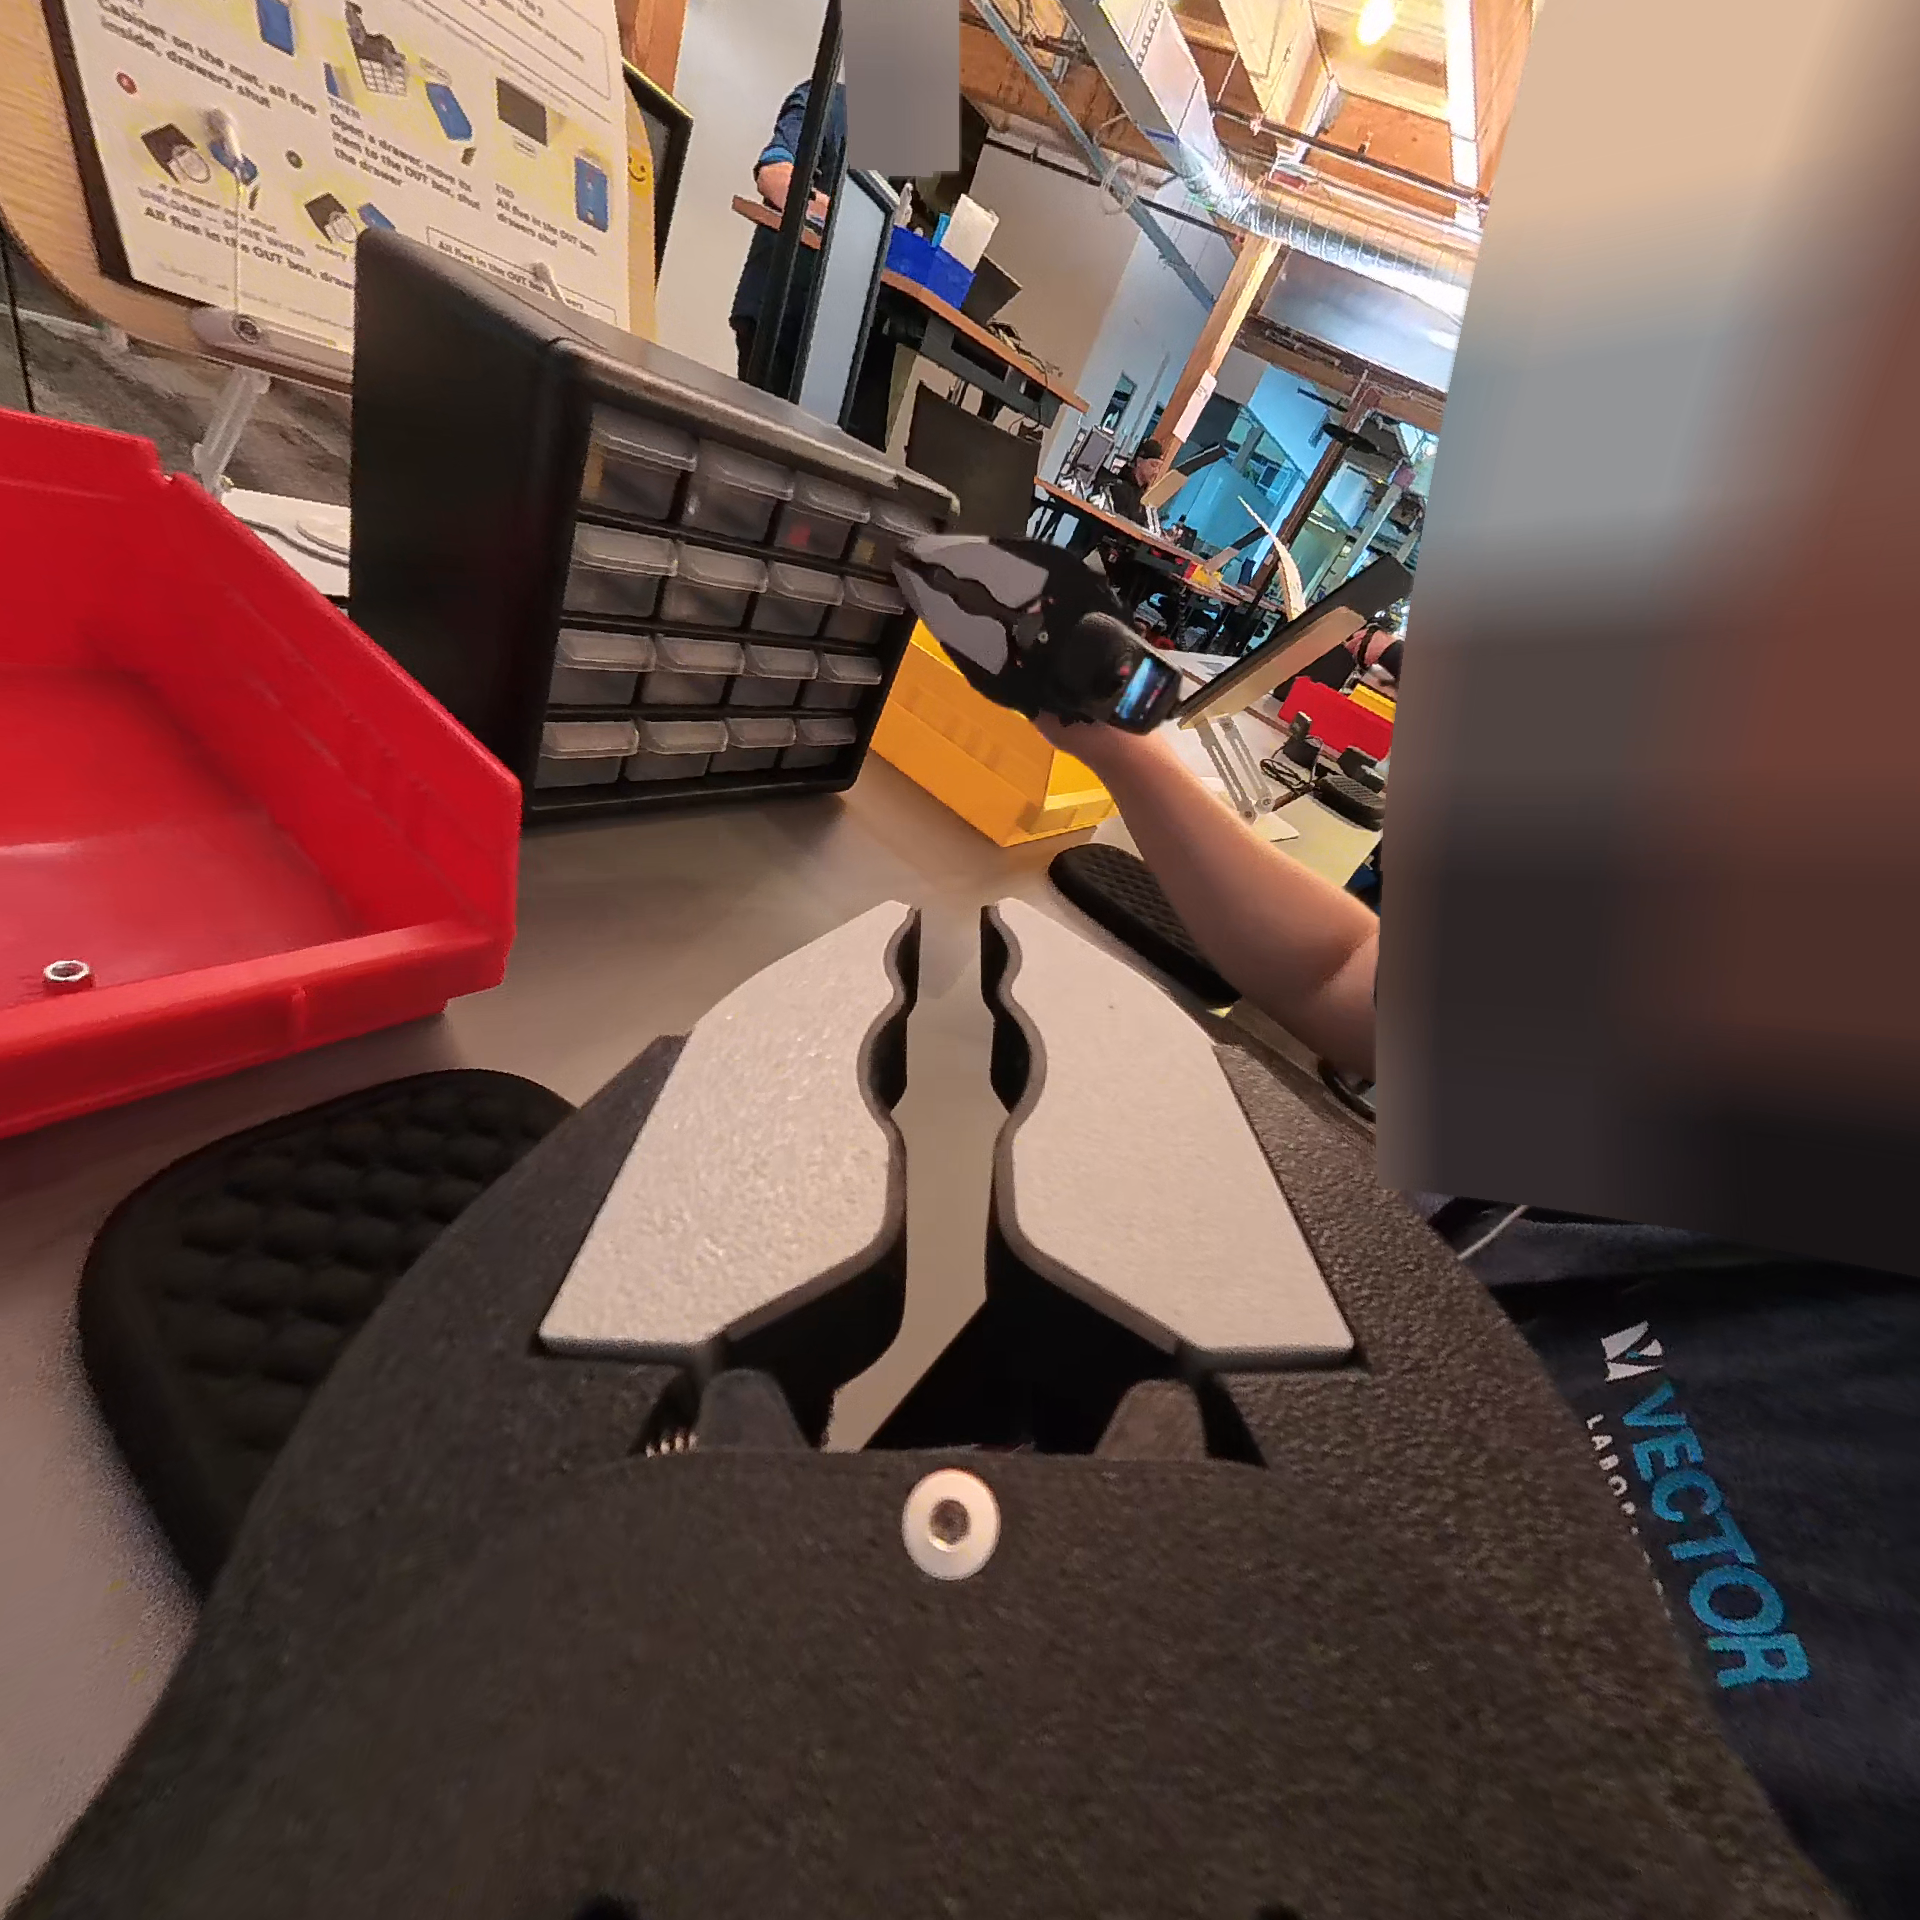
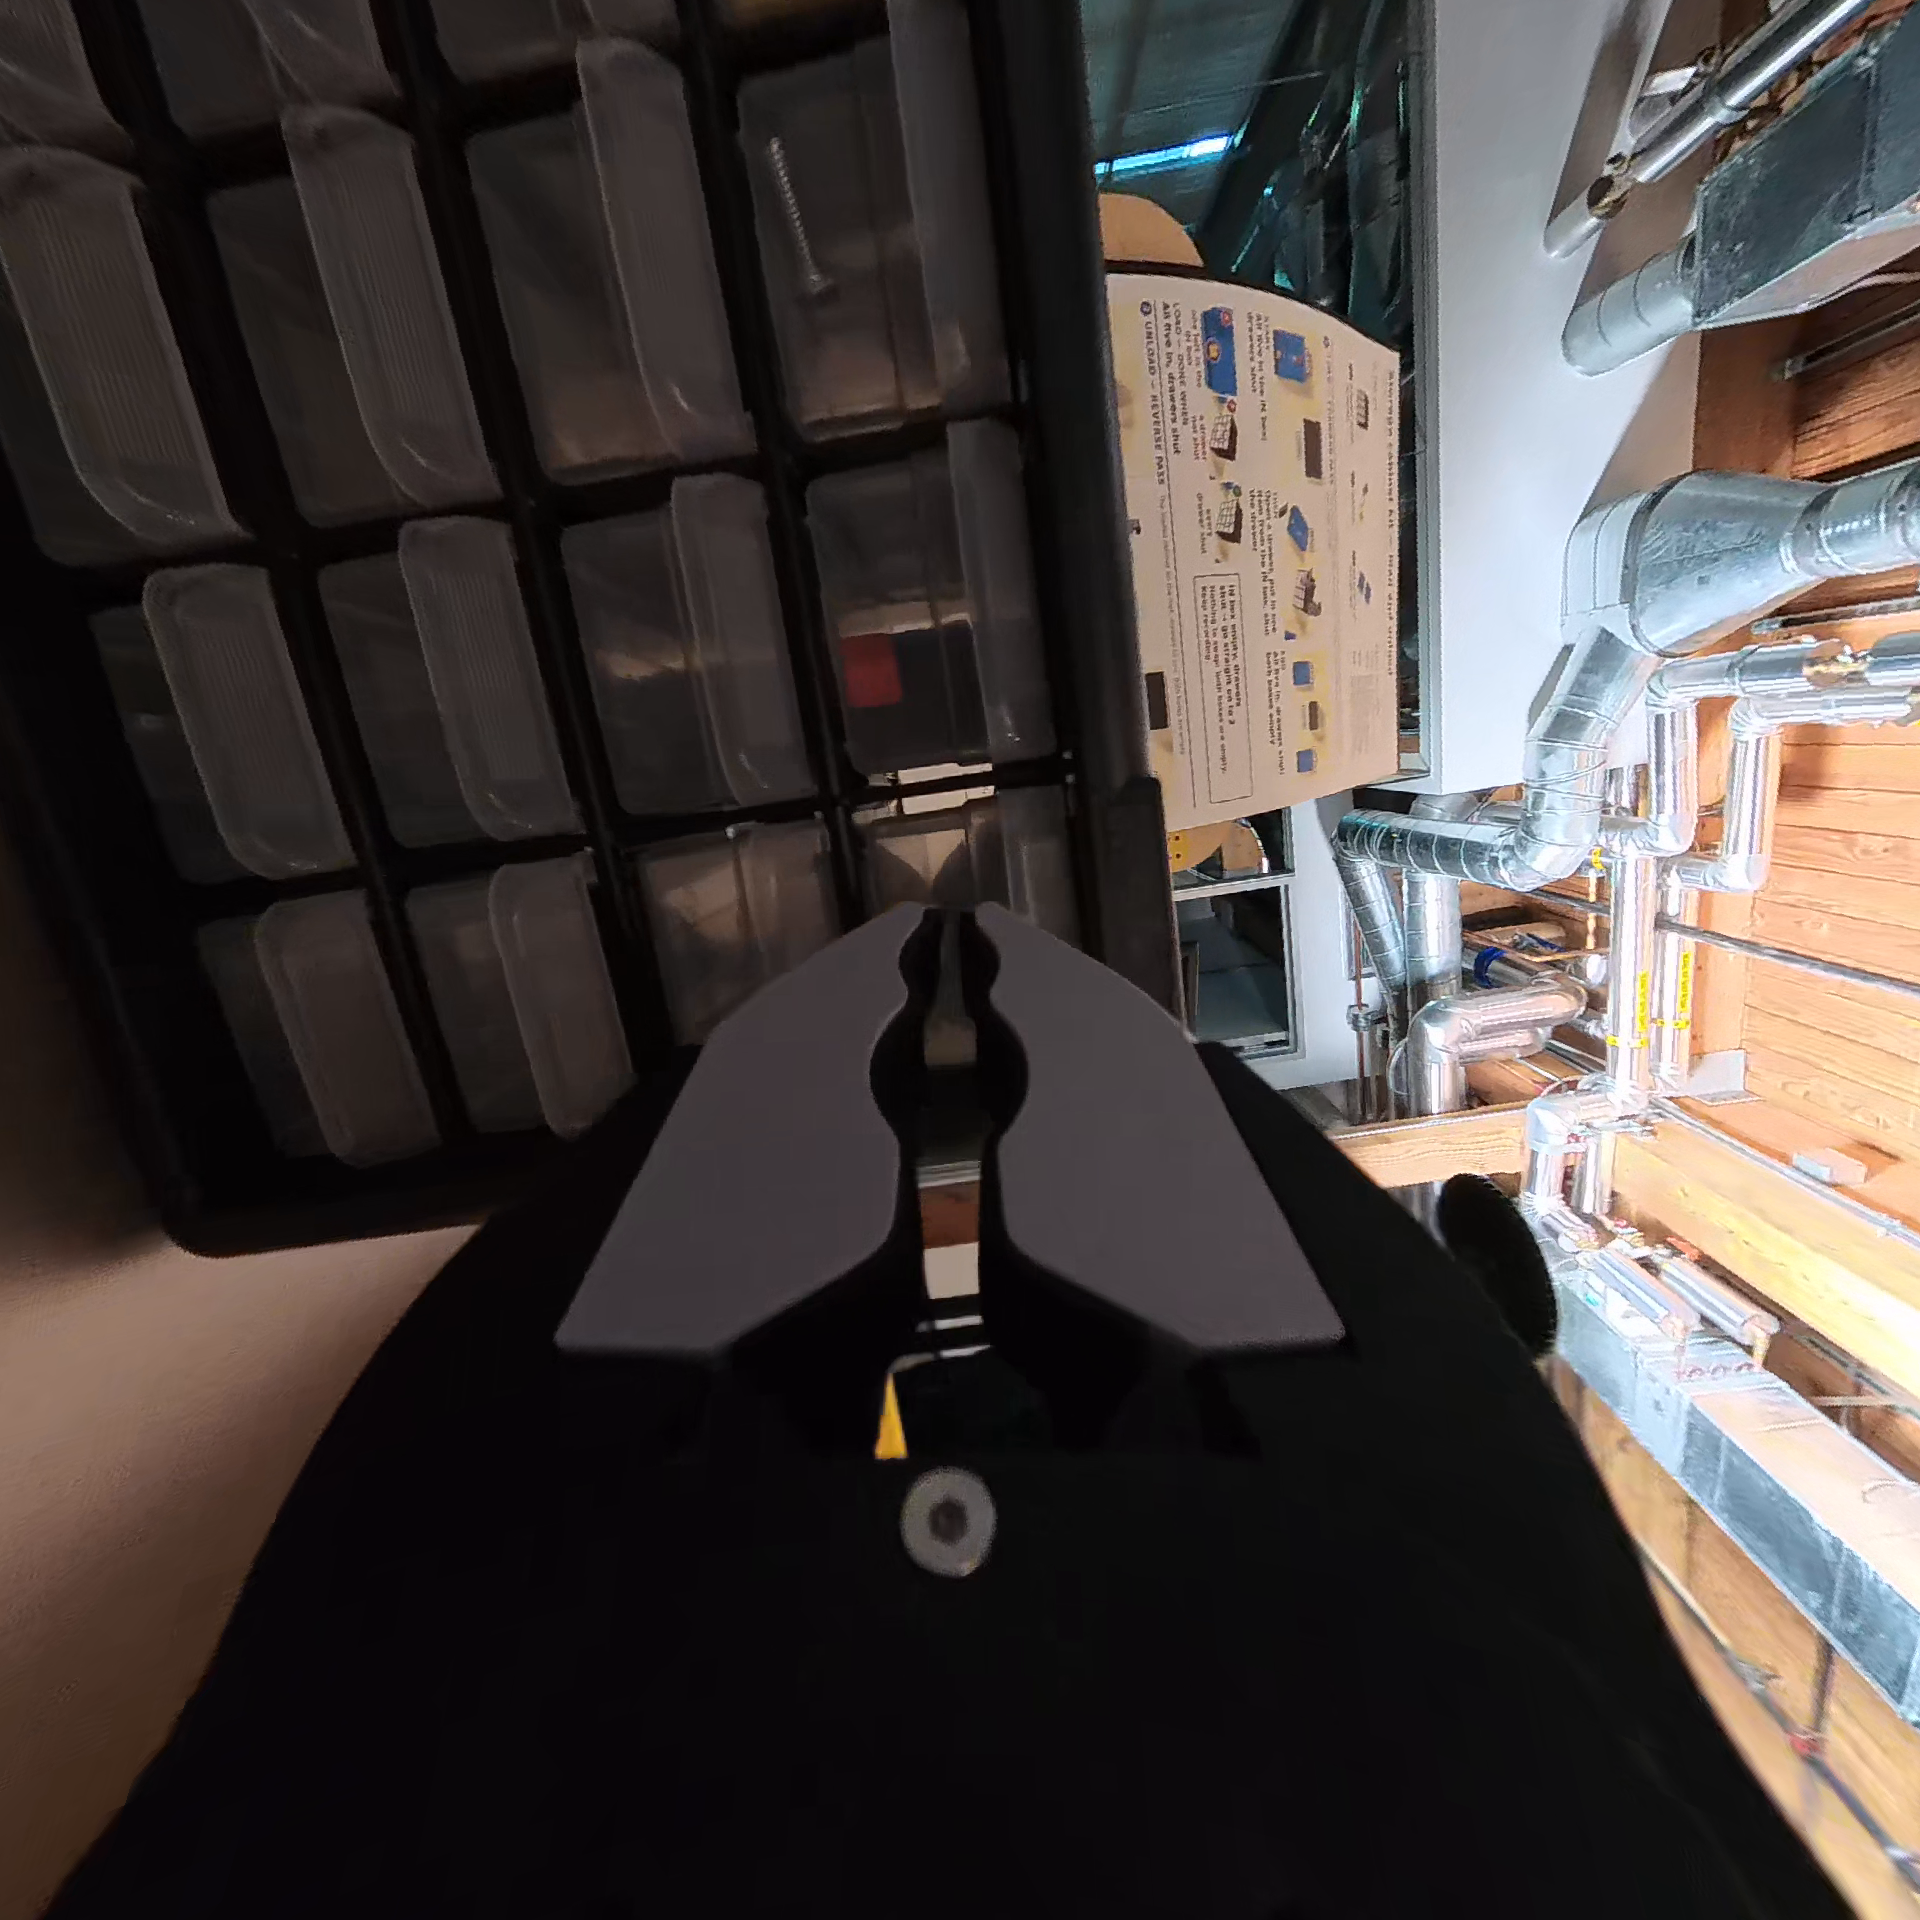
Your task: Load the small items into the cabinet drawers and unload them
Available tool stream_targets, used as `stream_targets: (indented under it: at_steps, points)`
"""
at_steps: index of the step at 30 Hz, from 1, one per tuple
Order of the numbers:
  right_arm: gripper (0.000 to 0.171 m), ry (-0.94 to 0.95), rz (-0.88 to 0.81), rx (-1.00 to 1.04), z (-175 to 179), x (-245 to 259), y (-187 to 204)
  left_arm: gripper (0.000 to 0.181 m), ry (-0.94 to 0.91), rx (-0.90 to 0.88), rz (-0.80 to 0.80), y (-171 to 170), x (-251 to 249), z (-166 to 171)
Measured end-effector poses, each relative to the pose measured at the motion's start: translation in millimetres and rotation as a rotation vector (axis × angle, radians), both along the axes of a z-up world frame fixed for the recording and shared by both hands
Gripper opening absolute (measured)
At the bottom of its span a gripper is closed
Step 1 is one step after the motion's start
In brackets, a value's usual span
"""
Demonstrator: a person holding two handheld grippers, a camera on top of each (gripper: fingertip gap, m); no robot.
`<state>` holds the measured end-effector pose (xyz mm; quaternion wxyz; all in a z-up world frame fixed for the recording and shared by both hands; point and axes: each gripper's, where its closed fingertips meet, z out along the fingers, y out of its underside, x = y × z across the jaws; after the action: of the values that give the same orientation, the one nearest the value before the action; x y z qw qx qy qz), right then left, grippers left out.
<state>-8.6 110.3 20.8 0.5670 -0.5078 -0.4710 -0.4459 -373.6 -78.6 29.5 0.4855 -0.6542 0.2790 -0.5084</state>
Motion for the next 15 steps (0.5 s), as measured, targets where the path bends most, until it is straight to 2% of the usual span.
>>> stream_targets:
  at_steps: [4,8,11,15]
  points:
    - [0.012,0.017,0.05,-0.026,-23,-9,-11,0.01,-0.005,-0.009,0.008,6,-4,-2]
    - [0.02,-0.045,-0.031,-0.031,-38,1,3,0.01,-0.005,-0.02,-0.002,10,-3,-3]
    - [0.013,-0.074,-0.086,0.053,-27,7,7,0.01,-0.004,-0.013,-0.011,10,0,-3]
    - [0.01,-0.124,-0.084,0.084,-29,5,5,0.01,0.004,-0.035,-0.017,9,2,-9]
